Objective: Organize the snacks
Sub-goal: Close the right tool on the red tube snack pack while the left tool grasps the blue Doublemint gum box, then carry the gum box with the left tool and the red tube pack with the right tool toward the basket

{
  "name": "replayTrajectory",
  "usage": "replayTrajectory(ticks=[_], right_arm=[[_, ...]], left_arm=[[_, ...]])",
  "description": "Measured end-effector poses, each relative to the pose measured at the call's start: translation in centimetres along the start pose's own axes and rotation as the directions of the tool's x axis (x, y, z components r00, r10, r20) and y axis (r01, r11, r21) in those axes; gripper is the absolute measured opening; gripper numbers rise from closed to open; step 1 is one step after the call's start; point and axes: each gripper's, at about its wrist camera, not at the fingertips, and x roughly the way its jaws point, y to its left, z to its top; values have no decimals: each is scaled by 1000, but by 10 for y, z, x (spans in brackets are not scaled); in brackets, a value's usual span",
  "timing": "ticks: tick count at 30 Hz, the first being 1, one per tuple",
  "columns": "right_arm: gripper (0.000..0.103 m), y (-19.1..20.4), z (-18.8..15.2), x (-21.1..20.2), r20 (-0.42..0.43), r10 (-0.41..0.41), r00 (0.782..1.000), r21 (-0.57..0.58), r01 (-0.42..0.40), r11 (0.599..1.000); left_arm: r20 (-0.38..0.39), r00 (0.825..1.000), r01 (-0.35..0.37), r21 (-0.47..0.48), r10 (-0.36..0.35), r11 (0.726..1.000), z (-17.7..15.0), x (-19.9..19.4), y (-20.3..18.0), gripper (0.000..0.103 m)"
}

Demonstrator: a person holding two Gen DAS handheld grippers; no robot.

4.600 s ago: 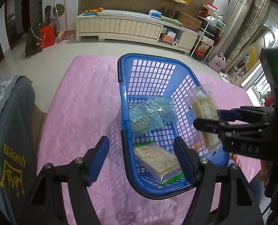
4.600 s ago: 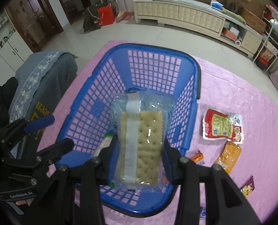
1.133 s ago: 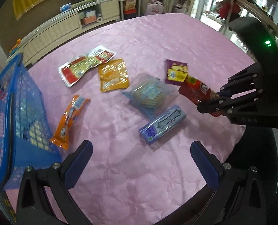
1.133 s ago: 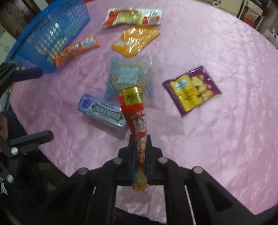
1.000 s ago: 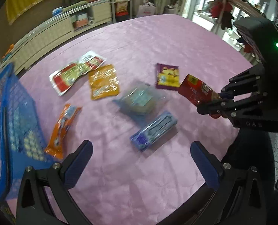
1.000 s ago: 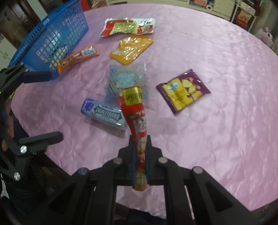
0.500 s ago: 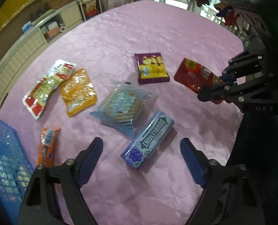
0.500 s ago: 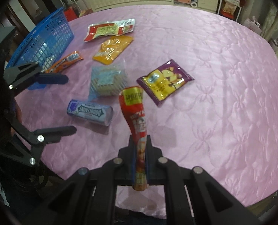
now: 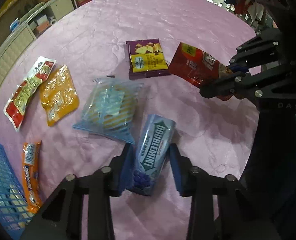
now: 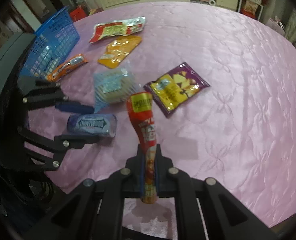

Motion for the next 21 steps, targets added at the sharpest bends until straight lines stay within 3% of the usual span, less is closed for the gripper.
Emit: replayTrajectory(ticks=[5, 14, 21], right_arm=[[11, 5, -8, -6, 3, -8, 1000, 1, 8, 1000], [11, 26, -12, -38, 63, -32, 998, -24, 34, 999], [11, 60, -7, -70, 136, -46, 990, -76, 57, 995]], left_arm=[[46, 997, -53, -58, 55, 997, -5, -4, -8, 29], [162, 983, -55, -176, 84, 983, -21, -47, 1, 29], [240, 958, -110, -200, 158, 974, -44, -103, -2, 29]])
